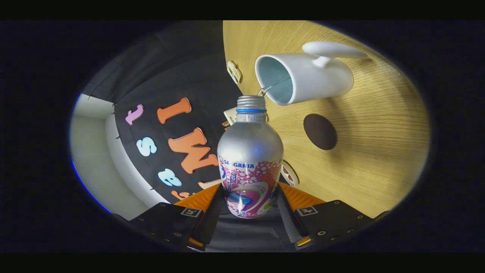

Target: Take the bottle from table, then pour the juice into the cup, finally place the bottle on the coaster

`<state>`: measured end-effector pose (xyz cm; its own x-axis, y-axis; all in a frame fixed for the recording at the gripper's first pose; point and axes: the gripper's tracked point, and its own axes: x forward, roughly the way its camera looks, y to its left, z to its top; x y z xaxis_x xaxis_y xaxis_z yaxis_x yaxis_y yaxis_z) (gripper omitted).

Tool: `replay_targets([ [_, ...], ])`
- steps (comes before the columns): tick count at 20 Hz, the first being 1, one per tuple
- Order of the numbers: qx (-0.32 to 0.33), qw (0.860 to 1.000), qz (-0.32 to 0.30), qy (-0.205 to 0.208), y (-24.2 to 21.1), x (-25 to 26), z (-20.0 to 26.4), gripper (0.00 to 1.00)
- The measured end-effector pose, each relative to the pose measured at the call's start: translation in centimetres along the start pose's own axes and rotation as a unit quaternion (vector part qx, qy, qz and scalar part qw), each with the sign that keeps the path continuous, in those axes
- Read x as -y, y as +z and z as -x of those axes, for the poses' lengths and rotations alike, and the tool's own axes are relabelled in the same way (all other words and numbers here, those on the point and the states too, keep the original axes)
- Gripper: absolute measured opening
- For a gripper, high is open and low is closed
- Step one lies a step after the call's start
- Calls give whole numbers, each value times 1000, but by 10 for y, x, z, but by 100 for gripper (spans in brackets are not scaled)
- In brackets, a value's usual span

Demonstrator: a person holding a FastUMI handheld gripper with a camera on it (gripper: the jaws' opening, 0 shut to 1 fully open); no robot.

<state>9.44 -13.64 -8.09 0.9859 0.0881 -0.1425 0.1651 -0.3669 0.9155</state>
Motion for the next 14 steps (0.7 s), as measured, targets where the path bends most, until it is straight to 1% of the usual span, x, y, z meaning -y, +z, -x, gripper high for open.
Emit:
replay_targets([
  [10,5,999,-30,17,0,-6,-1,75],
  [14,9,999,-36,18,1,-7,-2,75],
])
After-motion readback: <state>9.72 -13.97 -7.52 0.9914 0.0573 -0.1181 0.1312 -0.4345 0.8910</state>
